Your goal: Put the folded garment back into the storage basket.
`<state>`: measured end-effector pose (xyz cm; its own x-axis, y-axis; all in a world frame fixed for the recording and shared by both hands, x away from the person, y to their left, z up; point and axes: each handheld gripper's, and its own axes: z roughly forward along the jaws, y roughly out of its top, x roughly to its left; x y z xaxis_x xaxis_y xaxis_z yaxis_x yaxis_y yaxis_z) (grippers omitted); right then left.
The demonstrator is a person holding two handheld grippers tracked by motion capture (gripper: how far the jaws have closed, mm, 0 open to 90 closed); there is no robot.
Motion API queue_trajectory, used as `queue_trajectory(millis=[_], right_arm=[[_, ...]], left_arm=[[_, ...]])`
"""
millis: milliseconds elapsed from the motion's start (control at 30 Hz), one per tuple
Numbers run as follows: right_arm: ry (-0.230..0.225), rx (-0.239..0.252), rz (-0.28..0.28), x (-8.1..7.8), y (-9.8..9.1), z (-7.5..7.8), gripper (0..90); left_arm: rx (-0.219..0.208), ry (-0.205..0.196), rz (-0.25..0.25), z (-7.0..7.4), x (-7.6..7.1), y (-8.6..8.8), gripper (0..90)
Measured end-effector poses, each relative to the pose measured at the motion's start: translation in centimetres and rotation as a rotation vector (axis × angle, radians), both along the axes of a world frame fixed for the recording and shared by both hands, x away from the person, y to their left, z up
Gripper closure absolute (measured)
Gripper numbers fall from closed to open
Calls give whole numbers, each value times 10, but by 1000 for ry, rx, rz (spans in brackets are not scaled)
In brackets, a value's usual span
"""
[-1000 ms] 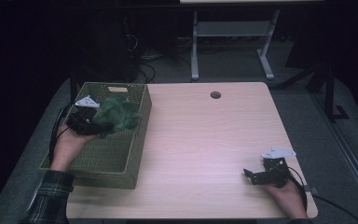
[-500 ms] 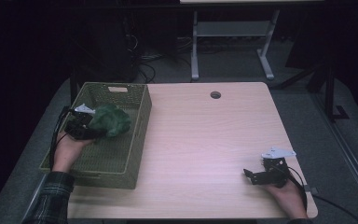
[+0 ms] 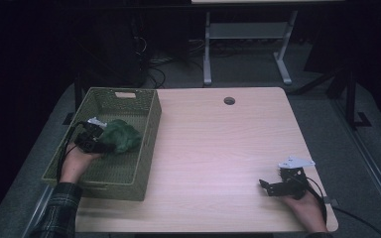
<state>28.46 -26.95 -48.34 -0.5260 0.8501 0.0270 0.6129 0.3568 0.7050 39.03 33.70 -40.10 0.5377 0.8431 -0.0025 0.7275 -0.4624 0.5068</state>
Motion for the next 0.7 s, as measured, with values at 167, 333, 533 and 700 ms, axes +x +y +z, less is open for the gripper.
queue_trajectory(millis=[167, 333, 533, 700], right_arm=[[0, 0, 0, 0, 0, 0, 27], [0, 0, 0, 0, 0, 0, 26], [0, 0, 0, 0, 0, 0, 27], [0, 0, 0, 0, 0, 0, 26]], left_arm=[[19, 27, -12, -4, 2, -2, 686], [23, 31, -20, -6, 2, -3, 610], [23, 54, -38, -10, 2, -4, 487], [4, 44, -43, -11, 2, -4, 317]])
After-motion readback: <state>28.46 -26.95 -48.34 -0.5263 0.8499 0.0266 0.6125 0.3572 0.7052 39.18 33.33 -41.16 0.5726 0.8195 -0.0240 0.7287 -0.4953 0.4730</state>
